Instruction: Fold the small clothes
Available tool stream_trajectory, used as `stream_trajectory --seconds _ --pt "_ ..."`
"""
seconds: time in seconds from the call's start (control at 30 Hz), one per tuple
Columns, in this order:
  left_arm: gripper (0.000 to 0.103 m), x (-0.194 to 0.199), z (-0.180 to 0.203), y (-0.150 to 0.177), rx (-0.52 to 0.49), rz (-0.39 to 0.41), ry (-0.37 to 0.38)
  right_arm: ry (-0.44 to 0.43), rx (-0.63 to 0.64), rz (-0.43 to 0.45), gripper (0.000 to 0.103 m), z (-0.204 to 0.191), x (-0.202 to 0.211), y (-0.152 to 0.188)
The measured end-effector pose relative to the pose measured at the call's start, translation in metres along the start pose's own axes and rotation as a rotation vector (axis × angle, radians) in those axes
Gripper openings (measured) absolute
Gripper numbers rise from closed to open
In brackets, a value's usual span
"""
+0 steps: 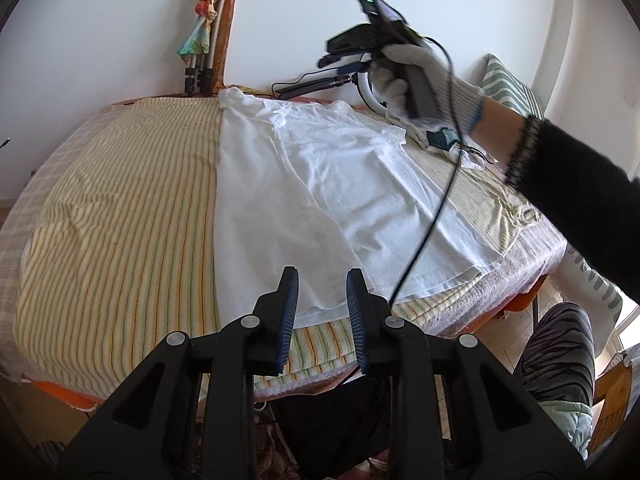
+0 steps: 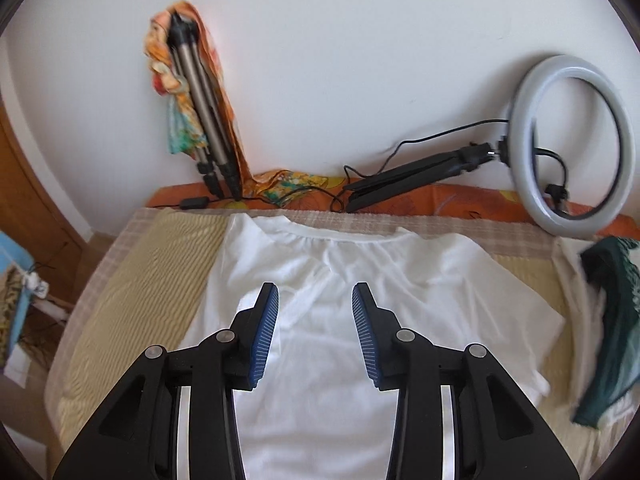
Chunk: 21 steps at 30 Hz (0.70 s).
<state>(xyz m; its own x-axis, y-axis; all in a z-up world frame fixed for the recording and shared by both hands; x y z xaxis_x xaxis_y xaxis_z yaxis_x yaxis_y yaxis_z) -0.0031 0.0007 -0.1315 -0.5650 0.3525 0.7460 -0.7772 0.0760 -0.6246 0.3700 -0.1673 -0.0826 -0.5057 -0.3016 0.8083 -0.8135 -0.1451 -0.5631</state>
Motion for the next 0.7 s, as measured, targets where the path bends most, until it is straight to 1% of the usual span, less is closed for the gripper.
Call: stream_trajectory --seconds 0.13,0.2,0.33,0.47,0.53,0.63,0.7 --pt "0.024 -0.001 0.012 -0.004 -0.001 0.008 -0.004 -0.009 0.015 0.021 0.037 0.018 0.041 0.025" --pt "0.024 -0.006 0.023 -0.008 -0.003 0.007 0.014 0.005 0.033 0.035 0.037 0.026 0.058 0.038" --pt "0.024 -0.02 0.057 -0.013 -0.049 -0.001 0.039 0.03 0.036 0.055 0.038 0.056 0.087 0.065" --pt "0.024 -0.038 0.099 -0.019 -0.099 -0.017 0.085 0.067 0.017 0.055 0.039 0.09 0.103 0.082" --pt "0.024 -0.049 0.125 -0.022 -0.134 -0.026 0.115 0.067 -0.011 0.05 0.04 0.11 0.108 0.09" --pt "0.024 -0.062 0.158 -0.025 -0.184 -0.04 0.149 0.061 -0.055 0.044 0.046 0.139 0.112 0.1" --pt "0.024 -0.077 0.182 -0.025 -0.226 -0.065 0.168 0.057 -0.074 0.03 0.046 0.154 0.109 0.107"
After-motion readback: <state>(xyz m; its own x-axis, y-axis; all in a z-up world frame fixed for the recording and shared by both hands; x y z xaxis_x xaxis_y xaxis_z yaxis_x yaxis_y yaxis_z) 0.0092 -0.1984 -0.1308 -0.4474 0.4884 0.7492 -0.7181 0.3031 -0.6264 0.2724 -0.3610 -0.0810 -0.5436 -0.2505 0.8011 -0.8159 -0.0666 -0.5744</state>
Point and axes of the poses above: each gripper's, at about its wrist camera, not at the fingertips, and x roughly against the way its jaws point, z to its right, y to its underside, the point moved 6 cm from there along -x, roughly the way its jaws point, and after that the axes turned 10 degrees about -z, right-handed, at the moved point
